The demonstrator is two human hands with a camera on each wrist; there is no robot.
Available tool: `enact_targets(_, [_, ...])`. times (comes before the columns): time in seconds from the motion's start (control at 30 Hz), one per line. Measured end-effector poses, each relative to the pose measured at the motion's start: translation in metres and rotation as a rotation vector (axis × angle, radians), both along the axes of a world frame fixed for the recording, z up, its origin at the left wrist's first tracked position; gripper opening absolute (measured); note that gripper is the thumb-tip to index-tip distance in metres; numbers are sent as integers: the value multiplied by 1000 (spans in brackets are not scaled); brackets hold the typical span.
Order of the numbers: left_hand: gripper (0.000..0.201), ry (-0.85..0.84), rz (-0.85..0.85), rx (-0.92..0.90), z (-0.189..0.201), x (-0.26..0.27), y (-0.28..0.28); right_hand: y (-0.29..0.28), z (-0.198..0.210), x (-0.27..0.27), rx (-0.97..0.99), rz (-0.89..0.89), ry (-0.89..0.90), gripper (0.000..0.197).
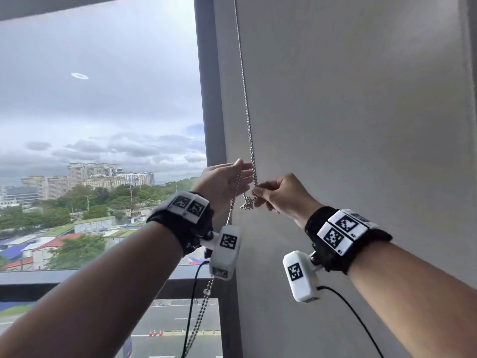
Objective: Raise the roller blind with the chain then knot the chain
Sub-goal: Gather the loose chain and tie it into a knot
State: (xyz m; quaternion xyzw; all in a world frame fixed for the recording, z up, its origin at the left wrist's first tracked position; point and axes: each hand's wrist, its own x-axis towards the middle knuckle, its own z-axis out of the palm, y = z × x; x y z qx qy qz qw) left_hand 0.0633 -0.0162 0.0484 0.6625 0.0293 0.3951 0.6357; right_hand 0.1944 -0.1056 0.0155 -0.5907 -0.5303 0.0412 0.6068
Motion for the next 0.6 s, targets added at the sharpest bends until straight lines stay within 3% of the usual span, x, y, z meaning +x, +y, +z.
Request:
enact_targets(0.13, [25, -43, -9, -17, 1, 5, -9, -6, 0, -12, -9, 104, 43, 15])
enact_targets(0.3, [27, -66, 23, -33, -5, 5, -12, -11, -2, -17, -71, 329, 253, 28])
enact_targets(0.4, [21, -56, 31, -41, -5, 3, -13, -16, -3, -17, -71, 263, 149, 18])
enact_targets(0.53, [37, -59, 102, -34, -8, -1, -13, -17, 5, -9, 16, 100, 88, 9])
enact_targets(0.6, [36, -66, 123, 9, -12, -3, -13, -16, 11, -5, 73, 33, 61, 7])
